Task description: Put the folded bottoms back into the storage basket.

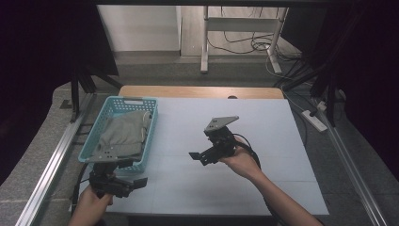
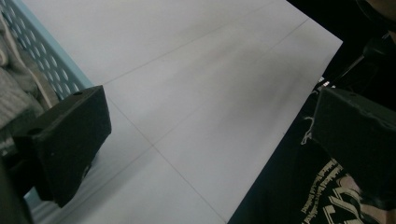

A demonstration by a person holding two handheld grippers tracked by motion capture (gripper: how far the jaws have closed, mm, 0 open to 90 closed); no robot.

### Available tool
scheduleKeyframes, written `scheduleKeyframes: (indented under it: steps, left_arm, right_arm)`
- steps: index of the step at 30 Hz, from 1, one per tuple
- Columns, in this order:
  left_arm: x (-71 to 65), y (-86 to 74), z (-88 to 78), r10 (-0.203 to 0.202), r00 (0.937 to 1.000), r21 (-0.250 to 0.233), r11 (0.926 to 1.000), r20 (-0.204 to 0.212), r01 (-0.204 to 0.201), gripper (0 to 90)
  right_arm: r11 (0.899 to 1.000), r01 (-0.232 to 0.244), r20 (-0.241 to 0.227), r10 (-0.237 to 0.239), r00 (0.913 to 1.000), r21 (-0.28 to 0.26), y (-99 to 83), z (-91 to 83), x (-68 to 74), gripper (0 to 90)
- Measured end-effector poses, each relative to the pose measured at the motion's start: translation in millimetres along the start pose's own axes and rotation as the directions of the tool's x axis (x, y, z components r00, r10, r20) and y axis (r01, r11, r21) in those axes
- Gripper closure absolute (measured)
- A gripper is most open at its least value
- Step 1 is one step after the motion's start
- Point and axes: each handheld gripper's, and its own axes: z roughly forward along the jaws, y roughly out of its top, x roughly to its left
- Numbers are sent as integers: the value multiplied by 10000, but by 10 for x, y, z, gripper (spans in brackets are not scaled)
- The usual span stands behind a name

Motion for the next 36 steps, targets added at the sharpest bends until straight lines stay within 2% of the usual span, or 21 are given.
scheduleKeyframes:
  steps: [3, 6, 14, 16, 19, 22, 29, 36]
  left_arm:
    - [-17, -58, -30, 0, 10000, -88, 10000, -36, -1, 0]
    - [-27, -124, -73, -11, 9997, -204, 9998, -245, 6, 0]
    - [-9, -330, -152, -339, 9982, -178, 9993, -500, 330, 0]
    - [-8, -379, -175, -381, 9963, -175, 9992, -776, 369, 0]
    - [8, -433, -203, -544, 9947, -227, 9984, -869, 526, 0]
    - [4, -448, -230, -528, 9945, -343, 9982, -903, 499, 0]
    - [-1, -449, -218, -409, 9947, -100, 9991, -939, 401, 0]
    - [-34, -439, -191, -205, 9923, 144, 9996, -1222, 224, 0]
  right_arm:
    - [10000, -18, 23, 18, 10000, 18, -27, -6, 3, 15]
    - [9999, 72, 154, -74, 9999, 107, -52, -6, 11, 15]
    - [9999, 25, 110, -27, 9999, 131, -106, -21, 34, 15]
    - [10000, 10, 82, -11, 10000, 95, -113, -32, 43, 15]
    - [10000, 34, 63, -35, 10000, 77, -117, -49, 61, 15]
    - [9999, 89, 85, -90, 9999, 70, -126, -65, 87, 8]
    - [9998, 127, 51, -128, 9999, 144, -173, -108, 129, 8]
    - [10000, -10, 81, 11, 10000, -62, -223, -218, 141, 8]
